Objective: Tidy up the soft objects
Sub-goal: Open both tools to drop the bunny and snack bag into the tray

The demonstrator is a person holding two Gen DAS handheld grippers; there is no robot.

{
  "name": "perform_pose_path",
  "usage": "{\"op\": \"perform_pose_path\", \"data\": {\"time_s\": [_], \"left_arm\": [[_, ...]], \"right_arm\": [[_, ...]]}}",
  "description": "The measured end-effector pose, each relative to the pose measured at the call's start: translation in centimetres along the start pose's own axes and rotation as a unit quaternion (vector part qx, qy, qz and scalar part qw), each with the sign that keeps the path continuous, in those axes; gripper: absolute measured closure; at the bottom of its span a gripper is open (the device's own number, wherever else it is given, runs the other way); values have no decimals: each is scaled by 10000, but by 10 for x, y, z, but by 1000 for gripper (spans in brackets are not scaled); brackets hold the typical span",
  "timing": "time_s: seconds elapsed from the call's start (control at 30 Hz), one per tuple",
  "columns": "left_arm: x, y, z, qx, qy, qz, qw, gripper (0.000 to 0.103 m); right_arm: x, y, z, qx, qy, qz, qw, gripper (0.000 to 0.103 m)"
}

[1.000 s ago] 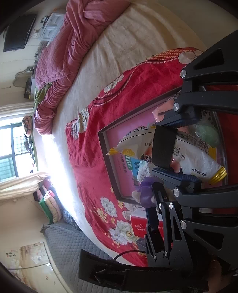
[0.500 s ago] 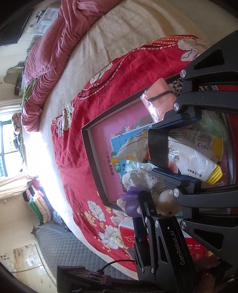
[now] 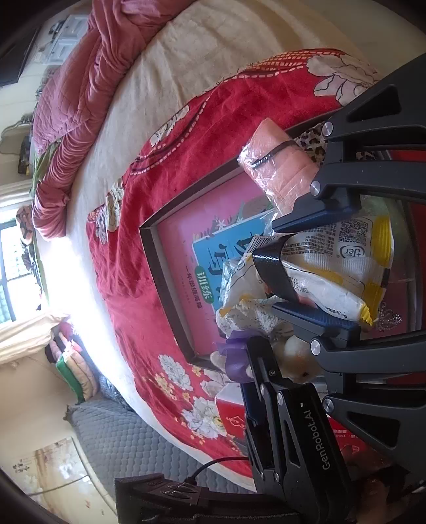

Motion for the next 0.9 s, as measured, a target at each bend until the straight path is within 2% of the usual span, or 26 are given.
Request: {"op": "perform_pose_path", "data": {"time_s": [0.53,0.9], "left_arm": [[7,-4,0,-11,-101,-55,9999,58],[4,-5,0,-38,-2,38,10000,55]], "right_arm": [[7,10,-3,144,-87,71,9998,47],[11,15,-2,187,-157,100,9997,45]]}}
Point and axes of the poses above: each gripper's, at about its wrist camera, not at the fingertips, and y roughly against the way its jaws point, x to its right, z to its underside, the point moved 7 cm from there along -y, roughly the way its jaws point, and after that the axes turned 5 degrees about -y, right-handed, at the moved point
